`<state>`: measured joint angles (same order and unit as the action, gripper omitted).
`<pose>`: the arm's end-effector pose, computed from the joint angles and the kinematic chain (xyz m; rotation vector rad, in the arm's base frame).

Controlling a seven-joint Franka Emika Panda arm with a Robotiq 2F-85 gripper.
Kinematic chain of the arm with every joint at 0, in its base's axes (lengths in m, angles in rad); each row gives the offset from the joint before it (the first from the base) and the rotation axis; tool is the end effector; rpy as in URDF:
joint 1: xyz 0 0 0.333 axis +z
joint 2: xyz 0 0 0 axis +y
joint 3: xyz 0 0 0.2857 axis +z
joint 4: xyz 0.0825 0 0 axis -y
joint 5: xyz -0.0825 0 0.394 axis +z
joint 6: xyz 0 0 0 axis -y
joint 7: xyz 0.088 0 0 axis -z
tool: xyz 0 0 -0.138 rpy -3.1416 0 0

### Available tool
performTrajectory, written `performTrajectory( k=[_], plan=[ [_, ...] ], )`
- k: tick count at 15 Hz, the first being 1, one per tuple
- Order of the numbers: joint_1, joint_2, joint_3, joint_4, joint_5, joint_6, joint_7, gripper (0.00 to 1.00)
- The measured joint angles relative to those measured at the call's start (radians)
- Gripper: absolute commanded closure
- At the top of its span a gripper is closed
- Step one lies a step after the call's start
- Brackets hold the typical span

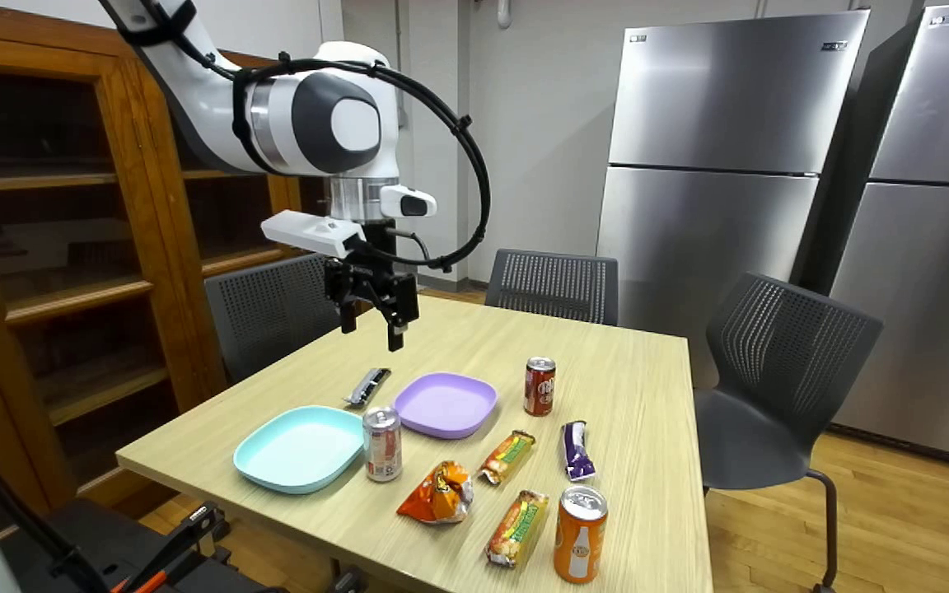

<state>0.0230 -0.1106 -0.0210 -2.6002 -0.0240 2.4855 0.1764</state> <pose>0.4425 0.0008 0.2246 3.1196 -0.2426 -0.0047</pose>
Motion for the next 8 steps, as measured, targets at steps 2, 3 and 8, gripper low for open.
performTrajectory(
  k=[2, 3, 8],
  plan=[
    [0.0, 0.024, 0.0, -0.009, -0.005, 0.031, 0.01, 0.0],
    [0.0, 0.037, 0.0, -0.012, -0.006, 0.047, 0.014, 0.0],
    [0.0, 0.109, 0.0, -0.019, -0.011, 0.124, 0.022, 0.0]
  ],
)
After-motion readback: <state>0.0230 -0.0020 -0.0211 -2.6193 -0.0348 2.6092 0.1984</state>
